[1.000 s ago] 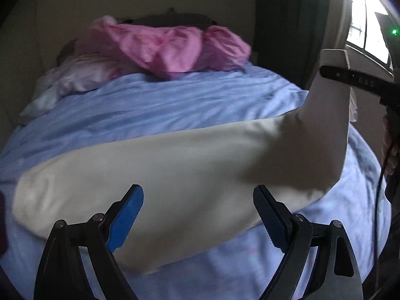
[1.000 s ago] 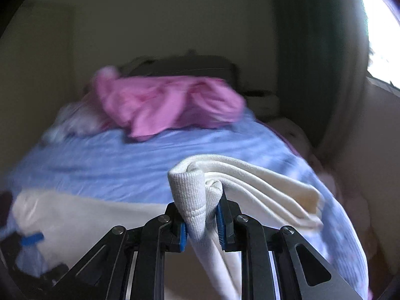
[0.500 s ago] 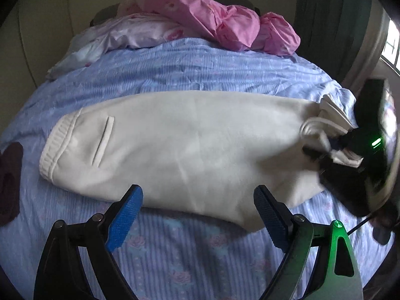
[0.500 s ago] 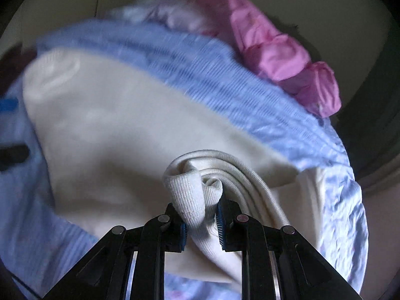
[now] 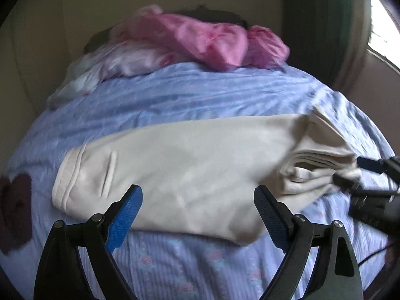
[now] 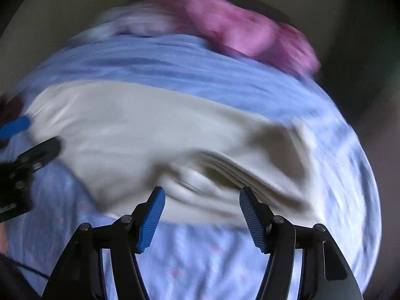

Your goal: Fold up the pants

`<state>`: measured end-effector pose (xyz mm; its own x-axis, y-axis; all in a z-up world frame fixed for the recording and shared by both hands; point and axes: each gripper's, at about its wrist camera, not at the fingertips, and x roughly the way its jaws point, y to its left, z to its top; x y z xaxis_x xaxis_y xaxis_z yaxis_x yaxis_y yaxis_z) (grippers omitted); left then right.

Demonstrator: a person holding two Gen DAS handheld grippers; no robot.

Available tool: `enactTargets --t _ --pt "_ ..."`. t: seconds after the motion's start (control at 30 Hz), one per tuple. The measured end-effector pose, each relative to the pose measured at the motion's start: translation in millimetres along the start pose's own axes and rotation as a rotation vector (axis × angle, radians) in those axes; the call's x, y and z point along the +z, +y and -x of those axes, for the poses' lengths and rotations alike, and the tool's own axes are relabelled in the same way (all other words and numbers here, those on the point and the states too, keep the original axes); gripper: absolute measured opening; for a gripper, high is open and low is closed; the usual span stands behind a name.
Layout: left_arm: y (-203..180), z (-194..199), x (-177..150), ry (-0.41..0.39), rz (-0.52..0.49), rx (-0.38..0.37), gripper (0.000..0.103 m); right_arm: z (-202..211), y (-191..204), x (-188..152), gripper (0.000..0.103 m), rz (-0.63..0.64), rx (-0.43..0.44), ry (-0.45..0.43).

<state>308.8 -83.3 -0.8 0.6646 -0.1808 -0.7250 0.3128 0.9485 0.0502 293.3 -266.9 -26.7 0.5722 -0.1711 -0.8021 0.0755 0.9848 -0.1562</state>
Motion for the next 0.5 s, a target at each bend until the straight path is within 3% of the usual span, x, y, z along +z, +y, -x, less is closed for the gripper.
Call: enactTargets --t 0.17,0.37,0.5 --pt "-77.2 13.8 18.3 -0.051 -0.209 -0.1 0.091 35.7 -80.0 -29.6 0.063 -0.355 -0.147 -0.02" --pt "-169.7 -1.0 27.6 -0.04 -0.423 -0.24 0.092 64.2 -163.2 -72.2 0.063 -0.727 -0.317 -0.078" --pt "-211.2 -21.0 32.2 0.0 -0.522 -0.363 0.092 49.2 -189.0 -82.0 0.063 -0.784 -0.377 0.005"
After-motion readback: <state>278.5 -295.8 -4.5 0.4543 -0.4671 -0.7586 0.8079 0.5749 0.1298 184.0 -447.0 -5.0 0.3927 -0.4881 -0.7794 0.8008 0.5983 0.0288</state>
